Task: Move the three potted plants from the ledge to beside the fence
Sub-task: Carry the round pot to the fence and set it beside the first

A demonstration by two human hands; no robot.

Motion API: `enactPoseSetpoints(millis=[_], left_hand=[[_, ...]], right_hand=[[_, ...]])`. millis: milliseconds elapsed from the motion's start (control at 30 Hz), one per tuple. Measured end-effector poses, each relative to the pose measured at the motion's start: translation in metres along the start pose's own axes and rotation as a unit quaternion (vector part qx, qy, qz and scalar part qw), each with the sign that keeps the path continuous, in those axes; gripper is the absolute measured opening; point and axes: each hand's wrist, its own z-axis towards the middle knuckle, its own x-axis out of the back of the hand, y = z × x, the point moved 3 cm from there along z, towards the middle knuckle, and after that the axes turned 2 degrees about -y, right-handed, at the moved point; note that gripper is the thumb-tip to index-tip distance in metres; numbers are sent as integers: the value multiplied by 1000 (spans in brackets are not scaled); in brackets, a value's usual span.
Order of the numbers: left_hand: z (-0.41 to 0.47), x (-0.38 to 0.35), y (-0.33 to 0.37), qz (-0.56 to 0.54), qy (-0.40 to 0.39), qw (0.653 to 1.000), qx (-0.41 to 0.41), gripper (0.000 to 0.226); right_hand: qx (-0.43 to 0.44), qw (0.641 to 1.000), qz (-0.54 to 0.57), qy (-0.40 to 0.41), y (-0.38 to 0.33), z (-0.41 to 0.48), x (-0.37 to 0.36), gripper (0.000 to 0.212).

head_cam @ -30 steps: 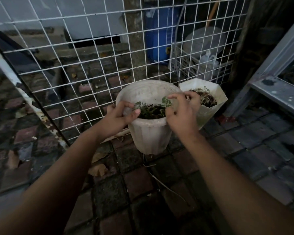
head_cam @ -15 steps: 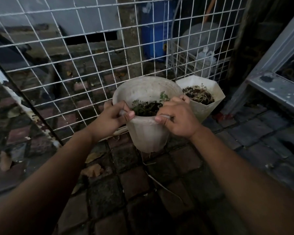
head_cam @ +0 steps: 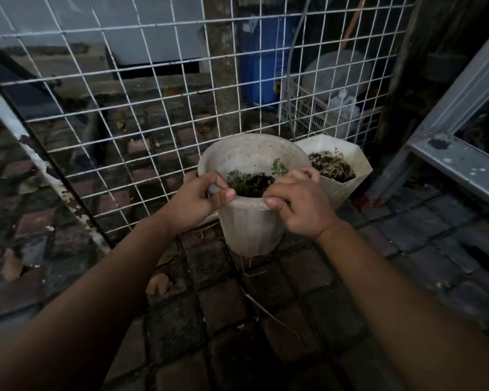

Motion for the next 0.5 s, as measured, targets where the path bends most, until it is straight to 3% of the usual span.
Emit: enactPoseSetpoints(millis=[100,267,500], left_hand=[[-1,6,-10,26,-24,999,-10,14],[-6,1,-16,40,-5,998,-48,14],[2,-4,-3,33,23,997,-60,13]], right_hand=[[11,999,-37,29,-13,-4,-7,25],[34,999,-19,17,-11,-1,-4,47],[30,999,26,23,7,10,-1,49]])
